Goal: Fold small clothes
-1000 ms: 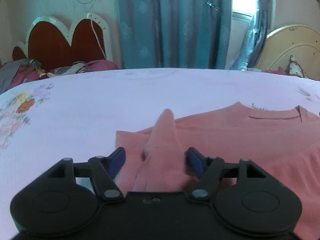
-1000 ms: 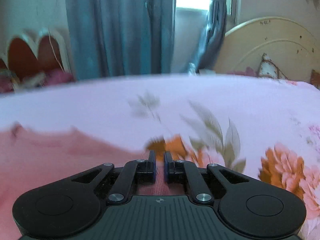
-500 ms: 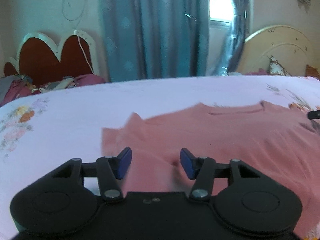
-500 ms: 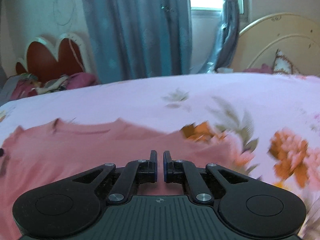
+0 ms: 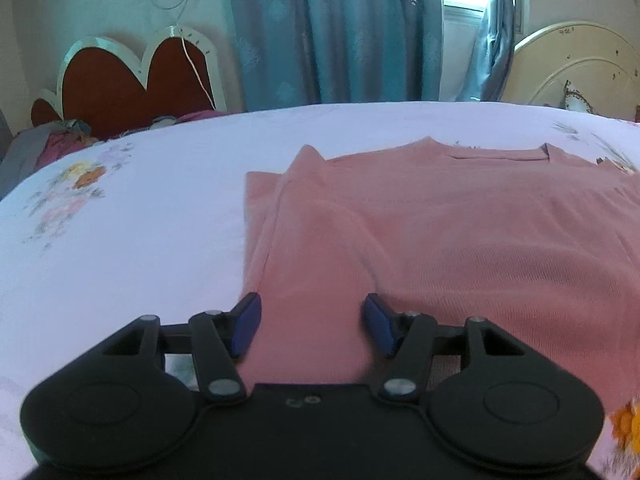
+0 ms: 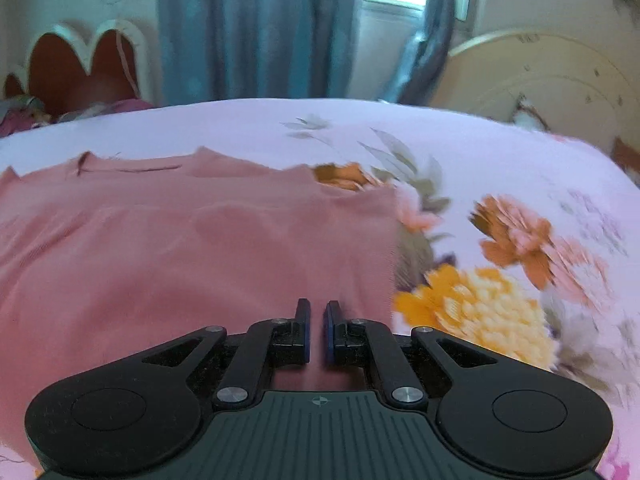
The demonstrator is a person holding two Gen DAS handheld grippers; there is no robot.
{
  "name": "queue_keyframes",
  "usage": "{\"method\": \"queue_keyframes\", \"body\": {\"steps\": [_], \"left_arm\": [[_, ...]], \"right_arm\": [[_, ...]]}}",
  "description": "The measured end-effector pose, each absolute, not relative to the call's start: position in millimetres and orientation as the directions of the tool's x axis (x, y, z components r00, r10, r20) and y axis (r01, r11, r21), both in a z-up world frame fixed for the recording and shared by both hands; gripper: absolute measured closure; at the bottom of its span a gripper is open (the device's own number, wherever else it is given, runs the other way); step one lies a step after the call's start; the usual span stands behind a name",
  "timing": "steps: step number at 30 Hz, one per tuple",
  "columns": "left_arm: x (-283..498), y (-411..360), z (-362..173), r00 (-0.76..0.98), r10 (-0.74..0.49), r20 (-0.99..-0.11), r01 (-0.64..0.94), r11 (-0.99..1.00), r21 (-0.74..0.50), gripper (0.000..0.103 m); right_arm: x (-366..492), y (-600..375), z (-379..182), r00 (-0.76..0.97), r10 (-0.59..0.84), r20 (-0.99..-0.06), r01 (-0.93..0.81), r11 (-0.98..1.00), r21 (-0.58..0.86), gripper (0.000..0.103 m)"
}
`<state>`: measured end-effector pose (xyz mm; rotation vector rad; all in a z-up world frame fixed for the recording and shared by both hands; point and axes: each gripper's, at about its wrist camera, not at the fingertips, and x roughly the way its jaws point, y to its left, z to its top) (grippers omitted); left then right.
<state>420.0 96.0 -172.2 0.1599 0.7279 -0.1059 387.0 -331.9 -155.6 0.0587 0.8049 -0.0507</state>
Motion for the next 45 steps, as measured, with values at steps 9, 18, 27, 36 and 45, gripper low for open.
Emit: {"method": "queue_keyframes", "body": {"steps": [9, 18, 27, 36, 45], "left_arm": [[393.5, 67.7, -147.9, 0.756, -0.127, -0.642, 0.208, 0.977, 0.052, 0.043], [379.2, 72.3, -172.0, 0.712, -0.078, -0.697, 0.188, 0.979, 0.082, 0.039], [367.8, 85.7, -164.4, 0.684, -0.056, -0.727, 0.127, 0.991, 0.044, 0.043], [372.9, 59.3, -154.1, 0.702, -0.079, -0.708, 0.152, 0.988, 0.04, 0.039], [377.8, 69.4, -168.6, 0.662, -0.081, -0.745, 0.15, 0.988, 0.025, 0.034]], "right_arm": [[352.0, -289.1, -139.7, 0.701, 0.059, -0.71, -0.014, 0.998, 0.068, 0.098], [332.8, -312.1, -154.1, 0.69, -0.008, -0.724, 0.048, 0.998, 0.035, 0.028], [314.2, -314.6, -145.7, 0.695, 0.014, -0.719, 0.043, 0.997, 0.061, 0.03], [322.9, -301.0, -156.4, 0.659, -0.029, -0.752, 0.037, 0.999, -0.006, 0.03], [316.5, -304.5, -153.3, 0.643, -0.024, -0.765, 0.042, 0.999, 0.004, 0.03]]}}
